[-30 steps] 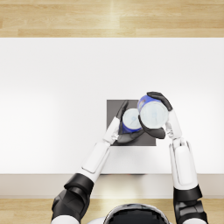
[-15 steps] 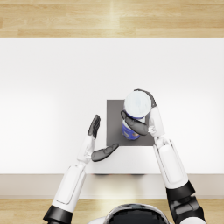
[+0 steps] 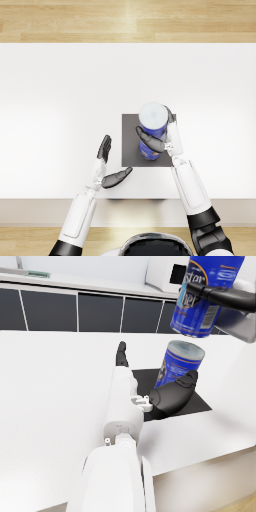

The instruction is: Pick up the blue can on the left and place it in the middle, then pick up the blue can on the right and place it on top of the can in the middle

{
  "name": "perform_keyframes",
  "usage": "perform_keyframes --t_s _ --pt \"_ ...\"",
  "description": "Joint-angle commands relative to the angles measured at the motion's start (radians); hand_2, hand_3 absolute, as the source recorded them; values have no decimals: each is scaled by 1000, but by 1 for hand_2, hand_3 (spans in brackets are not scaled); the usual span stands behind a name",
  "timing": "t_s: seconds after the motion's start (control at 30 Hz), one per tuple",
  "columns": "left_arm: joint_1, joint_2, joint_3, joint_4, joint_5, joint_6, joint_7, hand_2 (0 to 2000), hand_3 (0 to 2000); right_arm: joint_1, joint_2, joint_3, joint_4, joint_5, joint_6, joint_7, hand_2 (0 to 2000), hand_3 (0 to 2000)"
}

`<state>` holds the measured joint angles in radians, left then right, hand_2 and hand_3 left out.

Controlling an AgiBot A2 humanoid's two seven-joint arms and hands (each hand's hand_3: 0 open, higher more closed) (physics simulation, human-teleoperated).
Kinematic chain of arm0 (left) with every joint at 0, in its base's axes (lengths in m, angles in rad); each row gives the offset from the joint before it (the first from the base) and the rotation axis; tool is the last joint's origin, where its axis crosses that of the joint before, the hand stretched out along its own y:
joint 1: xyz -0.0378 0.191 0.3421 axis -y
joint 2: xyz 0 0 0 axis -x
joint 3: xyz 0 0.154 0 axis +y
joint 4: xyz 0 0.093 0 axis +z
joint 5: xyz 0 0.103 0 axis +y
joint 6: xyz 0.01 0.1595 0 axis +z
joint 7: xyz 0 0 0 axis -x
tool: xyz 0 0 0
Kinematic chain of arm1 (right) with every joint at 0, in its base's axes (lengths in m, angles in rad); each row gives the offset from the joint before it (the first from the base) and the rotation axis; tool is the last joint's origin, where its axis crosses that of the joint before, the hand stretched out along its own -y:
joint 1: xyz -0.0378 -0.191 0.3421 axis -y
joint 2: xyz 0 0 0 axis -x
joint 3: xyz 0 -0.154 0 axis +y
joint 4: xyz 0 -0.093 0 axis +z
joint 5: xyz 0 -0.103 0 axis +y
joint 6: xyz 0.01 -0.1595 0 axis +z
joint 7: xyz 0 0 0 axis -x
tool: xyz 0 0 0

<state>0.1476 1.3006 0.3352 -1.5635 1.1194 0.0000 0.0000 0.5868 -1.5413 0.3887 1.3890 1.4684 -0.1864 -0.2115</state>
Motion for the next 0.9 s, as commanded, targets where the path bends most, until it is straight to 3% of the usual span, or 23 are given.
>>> perform_keyframes --t_s 0.03,0.23,0.27,0.3,0.37,0.4,0.7,0.73,0.77,0.9 --pt "8 8 -17 -10 0 0 0 0 0 6 -5 -1 -10 0 -5 0 2000 1520" --pt "7 23 -32 -5 0 0 0 0 0 -21 -4 2 -30 0 -15 2 2000 1520" --pt "7 25 -34 -5 0 0 0 0 0 -20 -6 0 -38 0 -16 1 639 1193" --pt "7 28 -34 -8 0 0 0 0 0 -23 -7 -5 -38 0 -52 -2 0 867" --pt "6 33 -39 -28 0 0 0 0 0 -23 -10 -14 -33 0 -125 -8 0 213" --pt "1 33 -40 -49 0 0 0 0 0 -24 -11 -16 -24 0 -148 -9 0 0" --pt "58 87 -61 -163 0 0 0 0 0 -11 -25 -51 97 0 -198 -18 0 0" --pt "67 95 -59 -164 0 0 0 0 0 162 271 313 106 0 -198 -18 0 0" --pt "77 102 -66 -171 0 0 0 0 0 21 46 15 125 -1 -201 -18 0 0" --pt "129 137 -90 -163 0 0 0 0 0 32 41 -28 194 1 -205 -17 0 0"
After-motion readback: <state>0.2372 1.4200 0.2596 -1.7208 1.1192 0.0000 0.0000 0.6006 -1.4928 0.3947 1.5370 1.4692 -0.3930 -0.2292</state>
